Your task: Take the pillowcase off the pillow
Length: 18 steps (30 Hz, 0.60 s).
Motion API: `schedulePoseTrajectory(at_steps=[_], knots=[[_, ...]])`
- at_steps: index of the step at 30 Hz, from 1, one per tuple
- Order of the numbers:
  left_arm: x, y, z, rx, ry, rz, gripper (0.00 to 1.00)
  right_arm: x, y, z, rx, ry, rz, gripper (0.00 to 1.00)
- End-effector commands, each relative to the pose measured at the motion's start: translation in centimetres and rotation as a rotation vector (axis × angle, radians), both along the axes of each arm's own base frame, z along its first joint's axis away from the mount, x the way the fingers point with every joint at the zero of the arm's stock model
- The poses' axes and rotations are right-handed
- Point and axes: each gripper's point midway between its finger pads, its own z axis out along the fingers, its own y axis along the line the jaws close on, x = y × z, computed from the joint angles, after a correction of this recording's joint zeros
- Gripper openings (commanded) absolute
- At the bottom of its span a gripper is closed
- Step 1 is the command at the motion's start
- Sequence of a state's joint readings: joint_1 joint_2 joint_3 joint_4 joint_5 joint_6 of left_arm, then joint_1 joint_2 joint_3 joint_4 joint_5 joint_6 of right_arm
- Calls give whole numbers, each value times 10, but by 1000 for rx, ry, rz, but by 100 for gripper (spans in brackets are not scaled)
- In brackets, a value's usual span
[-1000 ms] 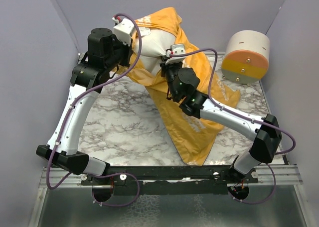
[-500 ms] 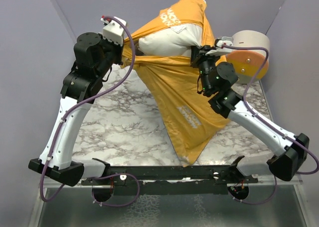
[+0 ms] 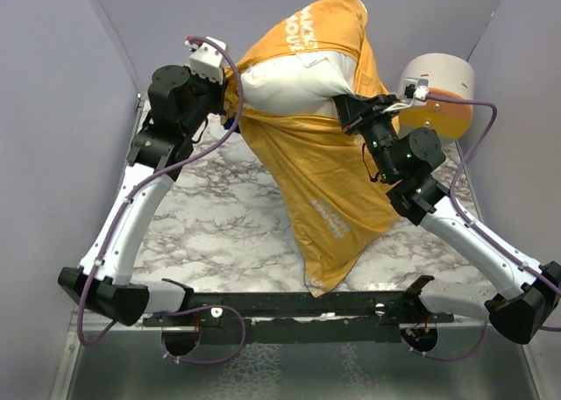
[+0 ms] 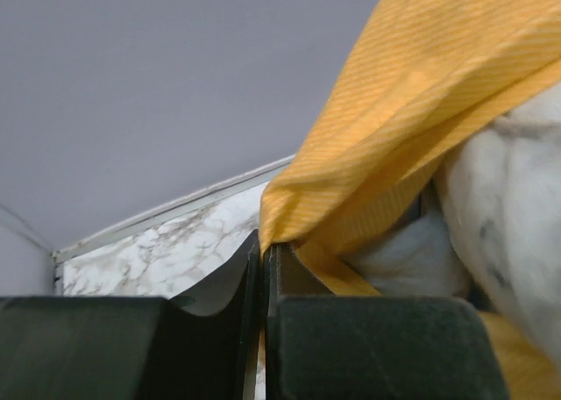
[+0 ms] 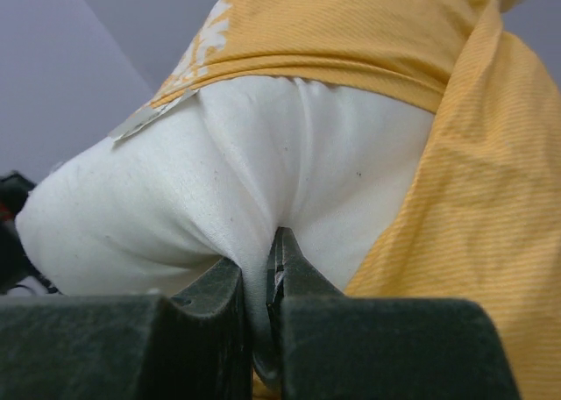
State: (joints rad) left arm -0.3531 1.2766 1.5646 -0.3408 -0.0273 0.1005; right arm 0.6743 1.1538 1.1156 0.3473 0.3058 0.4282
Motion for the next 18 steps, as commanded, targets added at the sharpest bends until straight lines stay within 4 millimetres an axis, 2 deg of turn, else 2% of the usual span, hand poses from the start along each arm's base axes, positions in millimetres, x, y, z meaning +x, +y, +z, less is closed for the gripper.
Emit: schedulePoseTrajectory(at_steps=[1, 3, 5, 6, 7, 9, 10, 13, 15, 18], knots=[[31, -29, 20, -149, -42, -92, 1, -68, -1, 102, 289, -263, 283, 1], [46, -45, 41, -200, -56, -142, 4, -77, 5, 111, 295, -282, 348, 1], [52, -60, 79, -245, -101, -211, 12, -80, 12, 114, 279, -278, 387, 1], [51, -68, 96, -271, -120, -253, 30, -79, 15, 112, 277, -268, 397, 1], [50, -76, 110, -287, -129, -296, 57, -77, 17, 108, 273, -259, 402, 1], [46, -96, 126, -292, -116, -410, 94, -72, 24, 99, 265, -234, 412, 1], [46, -101, 128, -293, -100, -438, 99, -69, 27, 95, 257, -226, 418, 1], [38, -99, 133, -231, -106, -455, 99, -57, 29, 84, 255, -189, 384, 1], [38, -83, 133, -136, -155, -387, 99, -43, 21, 86, 261, -172, 301, 1], [49, -41, 134, -39, -221, -153, 99, -13, 0, 95, 280, -136, 139, 1]])
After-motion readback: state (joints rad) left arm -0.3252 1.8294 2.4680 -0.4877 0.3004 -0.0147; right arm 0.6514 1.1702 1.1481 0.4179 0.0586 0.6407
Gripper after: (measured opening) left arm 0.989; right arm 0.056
